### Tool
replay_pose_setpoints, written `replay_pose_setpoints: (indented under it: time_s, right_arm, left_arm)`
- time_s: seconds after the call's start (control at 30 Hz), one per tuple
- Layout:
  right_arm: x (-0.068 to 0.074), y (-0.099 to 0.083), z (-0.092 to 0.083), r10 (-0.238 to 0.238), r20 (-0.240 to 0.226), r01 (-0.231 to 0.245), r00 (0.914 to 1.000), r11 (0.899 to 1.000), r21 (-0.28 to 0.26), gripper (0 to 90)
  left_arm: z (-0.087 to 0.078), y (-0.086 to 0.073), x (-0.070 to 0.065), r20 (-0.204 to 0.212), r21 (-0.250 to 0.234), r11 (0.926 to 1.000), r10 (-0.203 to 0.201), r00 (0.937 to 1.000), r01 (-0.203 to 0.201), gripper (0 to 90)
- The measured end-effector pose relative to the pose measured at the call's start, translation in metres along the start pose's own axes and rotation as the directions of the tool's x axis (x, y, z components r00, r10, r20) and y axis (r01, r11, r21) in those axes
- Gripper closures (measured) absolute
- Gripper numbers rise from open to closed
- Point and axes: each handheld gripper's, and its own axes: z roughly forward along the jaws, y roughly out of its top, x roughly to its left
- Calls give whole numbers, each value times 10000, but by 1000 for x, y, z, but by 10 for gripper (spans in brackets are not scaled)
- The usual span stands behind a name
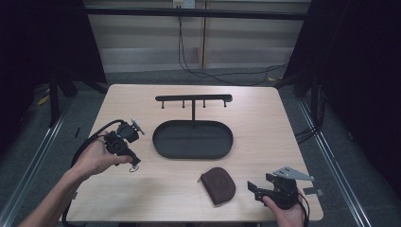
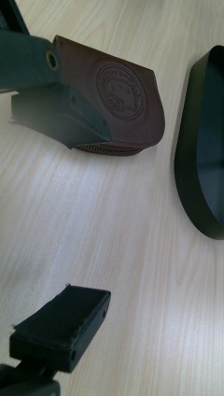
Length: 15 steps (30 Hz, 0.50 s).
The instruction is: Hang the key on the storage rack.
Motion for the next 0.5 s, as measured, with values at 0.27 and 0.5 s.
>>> replay_pose_setpoints:
  time_s: [0.27,0.5]
  right_arm:
    - [0,0,1,-4,7,4,10000,10000,29,197]
    - [0,0,0,10,18,-10,10000,10000,43,197]
  left_arm:
    - [-14,8,3,-163,205,9998,-38,9999,41,681]
    - [-24,20,6,-93,336,9993,-132,9999,135,680]
